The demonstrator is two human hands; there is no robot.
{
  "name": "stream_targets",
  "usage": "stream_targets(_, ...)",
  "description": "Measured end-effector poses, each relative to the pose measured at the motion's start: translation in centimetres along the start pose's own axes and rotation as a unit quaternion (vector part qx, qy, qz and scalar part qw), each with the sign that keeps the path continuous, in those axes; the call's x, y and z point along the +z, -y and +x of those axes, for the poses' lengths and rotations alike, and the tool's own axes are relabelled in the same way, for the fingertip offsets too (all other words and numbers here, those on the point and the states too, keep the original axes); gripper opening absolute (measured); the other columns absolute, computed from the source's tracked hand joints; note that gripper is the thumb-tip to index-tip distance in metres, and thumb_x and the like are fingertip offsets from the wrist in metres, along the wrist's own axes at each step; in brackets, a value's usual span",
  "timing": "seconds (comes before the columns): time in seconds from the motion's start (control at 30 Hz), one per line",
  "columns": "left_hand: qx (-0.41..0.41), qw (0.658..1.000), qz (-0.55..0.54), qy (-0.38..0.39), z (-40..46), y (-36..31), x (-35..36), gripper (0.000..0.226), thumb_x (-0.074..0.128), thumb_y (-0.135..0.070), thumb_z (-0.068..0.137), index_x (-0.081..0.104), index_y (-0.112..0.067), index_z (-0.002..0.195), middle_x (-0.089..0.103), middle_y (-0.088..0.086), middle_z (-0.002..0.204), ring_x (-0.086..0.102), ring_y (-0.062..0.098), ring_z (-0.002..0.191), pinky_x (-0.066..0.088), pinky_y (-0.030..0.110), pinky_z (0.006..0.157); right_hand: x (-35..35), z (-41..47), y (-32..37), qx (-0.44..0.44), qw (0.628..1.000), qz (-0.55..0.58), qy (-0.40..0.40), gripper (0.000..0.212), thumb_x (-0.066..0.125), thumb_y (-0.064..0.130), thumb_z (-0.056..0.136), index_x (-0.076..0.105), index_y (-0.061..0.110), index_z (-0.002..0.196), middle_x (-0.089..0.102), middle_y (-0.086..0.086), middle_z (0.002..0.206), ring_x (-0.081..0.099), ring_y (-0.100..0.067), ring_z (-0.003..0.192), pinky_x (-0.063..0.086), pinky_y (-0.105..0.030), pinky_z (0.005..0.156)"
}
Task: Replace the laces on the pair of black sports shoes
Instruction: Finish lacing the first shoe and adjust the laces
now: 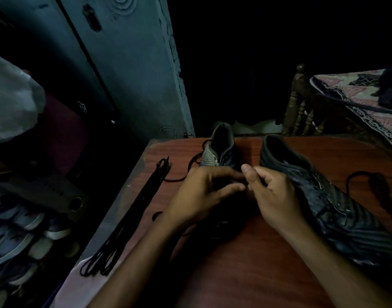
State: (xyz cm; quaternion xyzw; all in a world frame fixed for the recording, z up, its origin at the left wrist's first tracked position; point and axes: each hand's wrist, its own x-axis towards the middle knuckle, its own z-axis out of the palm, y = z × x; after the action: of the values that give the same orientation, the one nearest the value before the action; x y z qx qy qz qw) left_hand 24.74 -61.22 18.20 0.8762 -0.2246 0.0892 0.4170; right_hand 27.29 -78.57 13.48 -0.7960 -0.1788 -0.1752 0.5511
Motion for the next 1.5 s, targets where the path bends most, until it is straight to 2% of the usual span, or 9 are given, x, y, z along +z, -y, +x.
stream_targets(0.13,-0.017,0.993,-0.093,-0.066,-0.2,2.5,0.0,0.012,0.071,-0.009,0.096,0.079,-0.016,0.101,0.078,-0.006,0.097,0.073,0.008,0.093,0.054,0.026,0.083,-0.1,0.0,-0.3,-0.001,1.000,-0.022,-0.005,0.057,0.046,0.057,0.098,0.050,0.013,0.062,0.045,0.004,0.053,0.046,-0.008,0.048,0.034,-0.028,0.049)
stream_targets(0.3,-0.052,0.984,-0.120,-0.120,-0.8,4.7,0.1,0.020,0.064,-0.006,0.095,0.077,-0.021,0.094,0.071,-0.008,0.090,0.065,0.004,0.082,0.047,0.024,0.077,0.3,0.1,-0.5,-0.007,1.000,-0.014,0.012,0.056,0.046,0.057,0.097,0.045,0.012,0.062,0.038,0.004,0.054,0.042,-0.007,0.050,0.036,-0.036,0.052)
stream_targets(0.4,-0.076,0.979,-0.138,-0.127,-0.9,4.7,-0.2,0.020,0.067,-0.008,0.096,0.075,-0.025,0.091,0.070,-0.009,0.079,0.062,0.005,0.071,0.049,0.029,0.065,0.3,-0.1,-0.6,0.001,1.000,-0.004,0.022,0.049,0.046,0.054,0.098,0.048,0.021,0.063,0.044,0.011,0.054,0.046,-0.005,0.051,0.036,-0.032,0.052)
stream_targets(0.6,-0.099,0.973,-0.128,-0.162,-0.5,5.6,-0.6,0.011,0.075,-0.016,0.093,0.068,-0.020,0.086,0.073,-0.009,0.086,0.068,0.007,0.077,0.054,0.026,0.068,0.5,0.1,-0.7,0.005,0.999,-0.029,0.032,0.019,0.062,0.030,0.099,0.066,0.024,0.082,0.062,0.009,0.070,0.058,-0.007,0.064,0.042,-0.022,0.057)
stream_targets(0.73,-0.118,0.959,-0.152,-0.210,-0.3,6.4,-0.1,0.015,0.073,-0.008,0.093,0.062,-0.006,0.084,0.075,-0.003,0.102,0.072,0.012,0.090,0.056,0.028,0.075,0.7,-0.1,-0.6,0.002,0.998,-0.055,0.037,0.006,0.069,0.019,0.094,0.069,0.024,0.092,0.063,0.009,0.080,0.057,-0.014,0.068,0.050,-0.031,0.061)
stream_targets(0.83,-0.124,0.955,-0.155,-0.220,-0.2,6.5,-0.3,0.018,0.075,-0.006,0.091,0.060,-0.004,0.082,0.076,-0.001,0.092,0.072,0.013,0.080,0.055,0.027,0.070,0.9,0.6,-0.2,-0.030,0.992,-0.109,0.052,0.017,0.067,0.016,0.094,0.069,0.025,0.108,0.054,0.014,0.087,0.054,-0.012,0.073,0.048,-0.023,0.067)
stream_targets(1.0,-0.129,0.963,-0.137,-0.194,-0.1,6.1,-0.2,0.019,0.069,0.002,0.091,0.077,-0.015,0.091,0.074,-0.003,0.087,0.067,0.004,0.073,0.053,0.018,0.066,1.9,2.9,0.7,-0.054,0.952,-0.245,0.177,0.042,0.053,0.022,0.101,0.050,0.034,0.142,0.041,0.009,0.103,0.050,-0.005,0.081,0.045,-0.025,0.079)
stream_targets(1.3,-0.178,0.966,-0.121,-0.146,-0.1,6.2,-0.2,0.011,0.079,-0.007,0.088,0.081,-0.017,0.091,0.079,-0.009,0.082,0.074,0.005,0.074,0.056,0.016,0.064,1.8,2.9,0.0,-0.032,0.976,-0.179,0.118,0.022,0.065,0.018,0.093,0.057,0.031,0.109,0.045,0.009,0.088,0.050,-0.010,0.068,0.044,-0.021,0.065)
stream_targets(1.5,-0.148,0.978,-0.081,-0.126,0.2,6.6,0.7,0.018,0.080,-0.009,0.085,0.078,-0.027,0.082,0.077,-0.007,0.077,0.075,0.017,0.073,0.063,0.043,0.070,1.8,2.5,-0.1,-0.028,0.984,-0.144,0.103,0.025,0.072,0.019,0.089,0.056,0.032,0.103,0.050,0.012,0.088,0.055,-0.009,0.066,0.042,-0.016,0.061)
